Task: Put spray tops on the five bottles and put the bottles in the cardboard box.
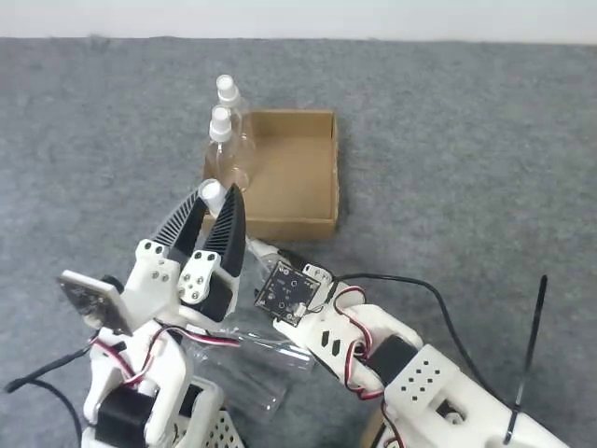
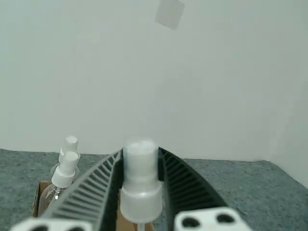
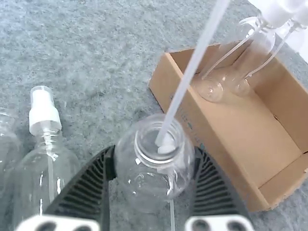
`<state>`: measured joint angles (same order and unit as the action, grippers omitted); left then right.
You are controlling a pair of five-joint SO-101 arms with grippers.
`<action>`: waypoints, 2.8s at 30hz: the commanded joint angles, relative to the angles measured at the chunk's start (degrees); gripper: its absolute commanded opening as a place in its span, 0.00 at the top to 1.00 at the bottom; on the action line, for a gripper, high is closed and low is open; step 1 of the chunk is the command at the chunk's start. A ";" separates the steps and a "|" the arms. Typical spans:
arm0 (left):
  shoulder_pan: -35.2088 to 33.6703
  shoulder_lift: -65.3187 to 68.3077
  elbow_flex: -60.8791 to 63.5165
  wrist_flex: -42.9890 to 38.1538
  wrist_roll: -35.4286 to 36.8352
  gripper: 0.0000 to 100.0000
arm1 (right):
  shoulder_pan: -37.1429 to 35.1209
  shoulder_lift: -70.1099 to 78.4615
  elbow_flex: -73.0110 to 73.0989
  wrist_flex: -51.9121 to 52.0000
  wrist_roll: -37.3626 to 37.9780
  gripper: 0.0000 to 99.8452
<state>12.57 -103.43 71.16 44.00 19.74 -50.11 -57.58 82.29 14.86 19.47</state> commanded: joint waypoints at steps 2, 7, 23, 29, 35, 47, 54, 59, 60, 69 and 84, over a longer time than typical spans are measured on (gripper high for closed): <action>0.53 -0.97 -0.31 0.44 -0.53 0.99 | -0.04 -1.89 -0.79 -1.19 0.70 0.96; 0.53 -0.97 -0.31 3.16 -0.62 0.99 | 2.15 -1.89 -0.79 -1.45 0.44 0.96; 4.13 -0.97 4.09 4.66 -5.54 0.99 | 2.68 -1.89 -0.79 -1.36 0.44 0.99; 4.13 -0.97 5.05 4.40 -5.71 0.99 | 2.68 -1.89 -0.79 -1.45 0.44 0.99; 4.13 -0.97 5.32 4.84 -7.30 0.99 | 3.47 -1.89 -0.97 -1.45 0.44 0.99; 7.91 -0.97 7.43 5.36 -13.19 0.99 | 5.23 -1.89 -1.23 -1.45 0.35 0.99; 8.09 -0.97 7.69 5.54 -14.33 0.99 | 5.41 -1.89 -1.14 -1.45 0.35 0.99; 10.02 -0.97 7.78 5.63 -14.59 0.99 | 5.41 -1.89 -0.97 -1.45 0.35 0.99; 10.11 -0.97 7.78 5.63 -14.59 0.99 | 5.41 -1.89 -0.97 -1.45 0.35 0.99; 9.76 -0.97 7.43 8.62 -14.24 0.88 | 5.49 -1.89 -0.97 -1.45 0.53 0.99; 9.67 -0.97 7.25 8.97 -14.24 0.86 | 5.49 -1.89 -0.88 -1.36 0.79 0.99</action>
<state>22.33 -103.43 79.43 52.79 5.41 -45.45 -57.58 82.37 14.86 19.56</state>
